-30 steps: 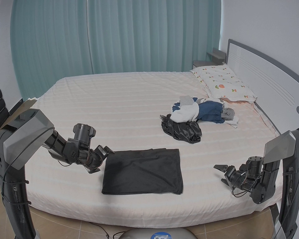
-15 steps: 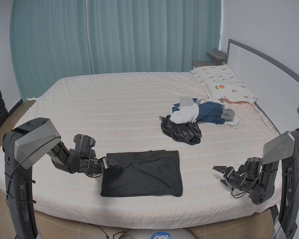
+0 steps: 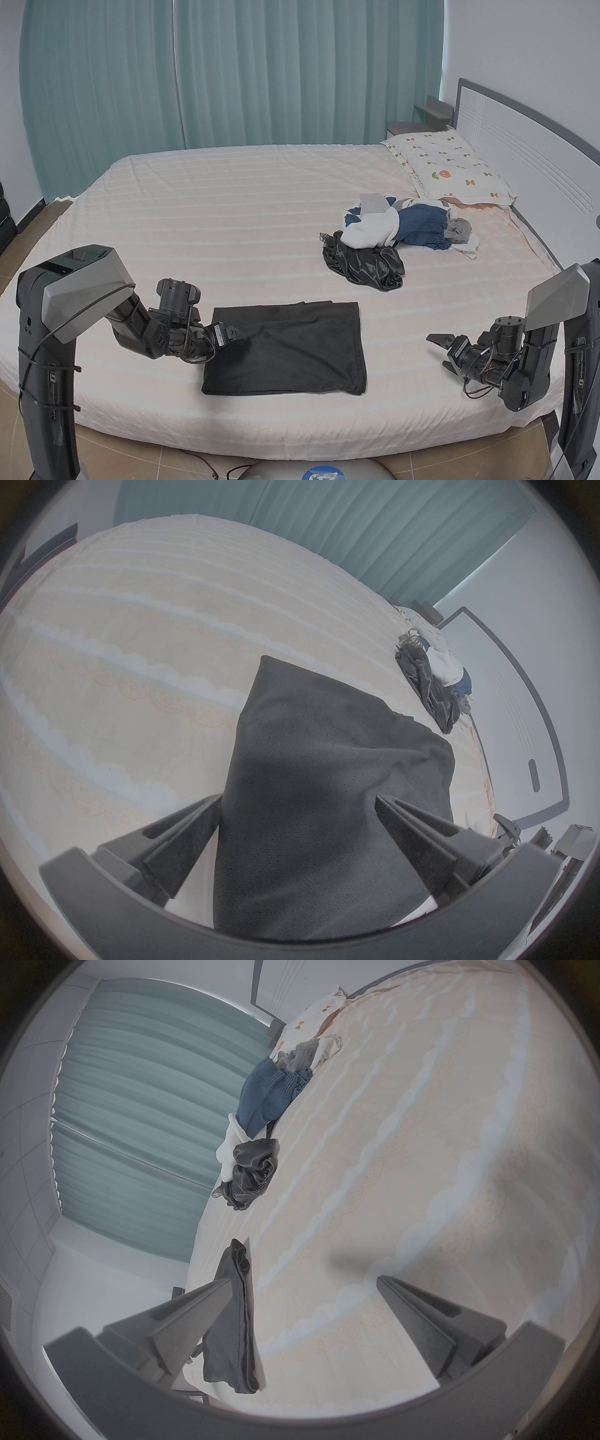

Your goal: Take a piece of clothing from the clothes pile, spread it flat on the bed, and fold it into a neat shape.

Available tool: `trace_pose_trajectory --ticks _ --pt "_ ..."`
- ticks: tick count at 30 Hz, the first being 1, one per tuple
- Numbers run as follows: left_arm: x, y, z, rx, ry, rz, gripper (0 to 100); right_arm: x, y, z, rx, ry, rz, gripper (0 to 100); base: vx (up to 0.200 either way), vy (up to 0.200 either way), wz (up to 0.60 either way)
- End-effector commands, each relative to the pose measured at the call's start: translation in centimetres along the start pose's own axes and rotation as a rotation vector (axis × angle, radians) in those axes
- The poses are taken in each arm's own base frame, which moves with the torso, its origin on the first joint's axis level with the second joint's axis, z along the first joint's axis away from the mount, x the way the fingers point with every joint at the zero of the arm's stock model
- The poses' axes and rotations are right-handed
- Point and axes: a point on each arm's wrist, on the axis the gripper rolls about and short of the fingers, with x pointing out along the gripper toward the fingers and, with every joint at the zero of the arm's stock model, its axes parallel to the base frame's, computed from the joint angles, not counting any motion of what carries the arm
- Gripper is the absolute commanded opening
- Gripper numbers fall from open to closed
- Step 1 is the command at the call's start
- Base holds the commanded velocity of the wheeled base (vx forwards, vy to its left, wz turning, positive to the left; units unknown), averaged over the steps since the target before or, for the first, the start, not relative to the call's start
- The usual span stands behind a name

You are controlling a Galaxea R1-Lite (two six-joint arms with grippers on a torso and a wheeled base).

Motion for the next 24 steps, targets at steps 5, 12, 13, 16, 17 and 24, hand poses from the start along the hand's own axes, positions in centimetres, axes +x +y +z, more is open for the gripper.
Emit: trace_pose_trajectory --ticks 5,12,13,16,17,24 --pt "0.2 0.2 -0.2 -0.013 0.002 0.016 0 0.1 0.1 0.1 -0.006 -0.009 0.014 100 0.000 0.000 0.00" --pt "-0.6 0.4 -0.5 -0.023 -0.010 0.014 0 0.1 0.1 0.1 -0.005 -0.008 0.014 100 0.000 0.000 0.00" --pt "-0.7 0.4 -0.5 -0.021 -0.016 0.011 0 0.1 0.1 0.1 -0.006 -0.009 0.014 100 0.000 0.000 0.00" --pt "-1.0 0.5 -0.7 -0.020 -0.022 0.010 0 0.1 0.1 0.1 -0.005 -0.008 0.014 100 0.000 0.000 0.00" --pt "-1.3 0.4 -0.7 -0.017 -0.028 0.006 0 0.1 0.1 0.1 -0.006 -0.009 0.014 100 0.000 0.000 0.00" --pt "-1.5 0.3 -0.5 -0.038 -0.038 0.001 0 0.1 0.1 0.1 -0.006 -0.008 0.013 100 0.000 0.000 0.00"
